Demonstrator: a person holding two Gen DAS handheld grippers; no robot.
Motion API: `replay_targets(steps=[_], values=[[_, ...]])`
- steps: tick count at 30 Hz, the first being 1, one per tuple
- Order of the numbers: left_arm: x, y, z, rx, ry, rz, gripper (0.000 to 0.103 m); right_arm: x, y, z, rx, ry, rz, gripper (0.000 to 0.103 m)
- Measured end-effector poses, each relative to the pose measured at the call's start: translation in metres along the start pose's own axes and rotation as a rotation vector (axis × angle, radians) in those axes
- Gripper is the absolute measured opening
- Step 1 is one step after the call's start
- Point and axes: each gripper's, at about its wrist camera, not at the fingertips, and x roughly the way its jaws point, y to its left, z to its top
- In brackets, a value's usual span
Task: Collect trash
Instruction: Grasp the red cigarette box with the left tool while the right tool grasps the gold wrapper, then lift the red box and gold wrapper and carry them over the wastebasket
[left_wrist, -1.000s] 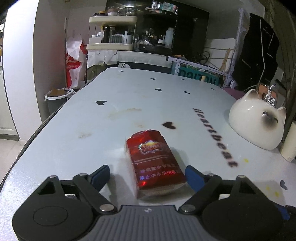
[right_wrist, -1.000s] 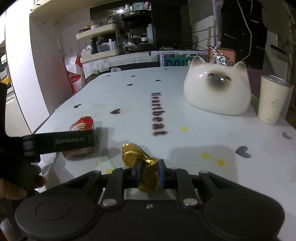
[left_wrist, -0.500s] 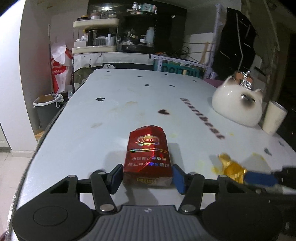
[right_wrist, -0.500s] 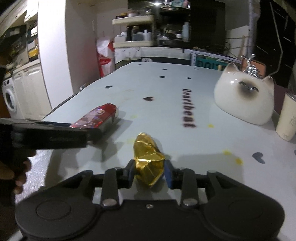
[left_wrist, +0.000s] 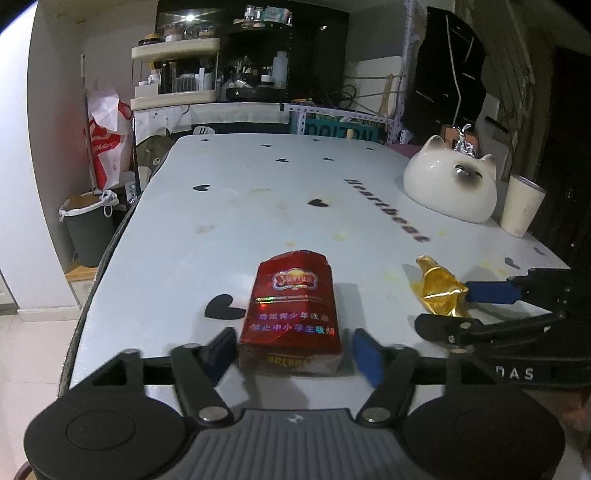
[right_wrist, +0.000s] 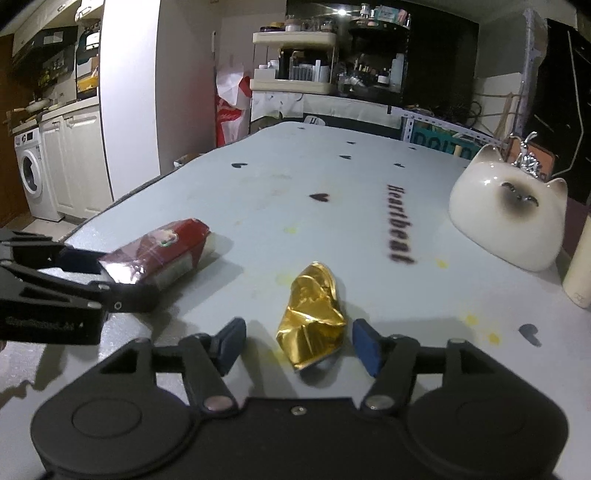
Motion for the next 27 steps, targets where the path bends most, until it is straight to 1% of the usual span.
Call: replay_targets(steps=[4, 5, 6, 8, 14, 16, 17, 18, 19, 21, 27], values=[[0.007, -0.001, 0.005, -0.011, 0.002, 0.027, 0.079, 0.004, -0.007, 0.002, 0.057, 0.014, 0.018, 0.063], [0.008, -0.002, 0.006, -0.008, 0.003, 0.038, 0.080, 0.004, -0.009, 0.002, 0.067, 0.013, 0.011, 0.058], [0.010, -0.002, 0.007, -0.003, 0.005, 0.048, 0.080, 0.004, -0.010, 0.002, 0.072, 0.011, 0.001, 0.051], [0.015, -0.004, 0.010, 0.005, 0.010, 0.068, 0.080, 0.003, -0.010, 0.001, 0.079, 0.008, -0.011, 0.042], [0.027, -0.006, 0.018, 0.033, 0.022, 0.117, 0.079, 0.002, -0.004, 0.001, 0.058, 0.013, -0.037, 0.040], [0.026, -0.007, 0.018, 0.043, 0.017, 0.103, 0.072, 0.001, -0.002, 0.002, 0.054, 0.014, -0.046, 0.040], [0.025, -0.008, 0.017, 0.049, 0.014, 0.097, 0.067, 0.000, 0.000, 0.002, 0.051, 0.014, -0.053, 0.040], [0.024, -0.009, 0.017, 0.054, 0.010, 0.091, 0.058, 0.000, 0.001, 0.002, 0.046, 0.014, -0.060, 0.040], [0.023, -0.010, 0.016, 0.056, 0.005, 0.086, 0.054, 0.000, 0.002, 0.002, 0.043, 0.013, -0.064, 0.040], [0.021, -0.011, 0.015, 0.052, 0.003, 0.087, 0.054, -0.001, 0.004, 0.002, 0.046, 0.012, -0.059, 0.040], [0.012, -0.006, 0.010, -0.005, -0.010, 0.065, 0.054, -0.006, 0.001, 0.003, 0.072, -0.006, -0.068, 0.040]])
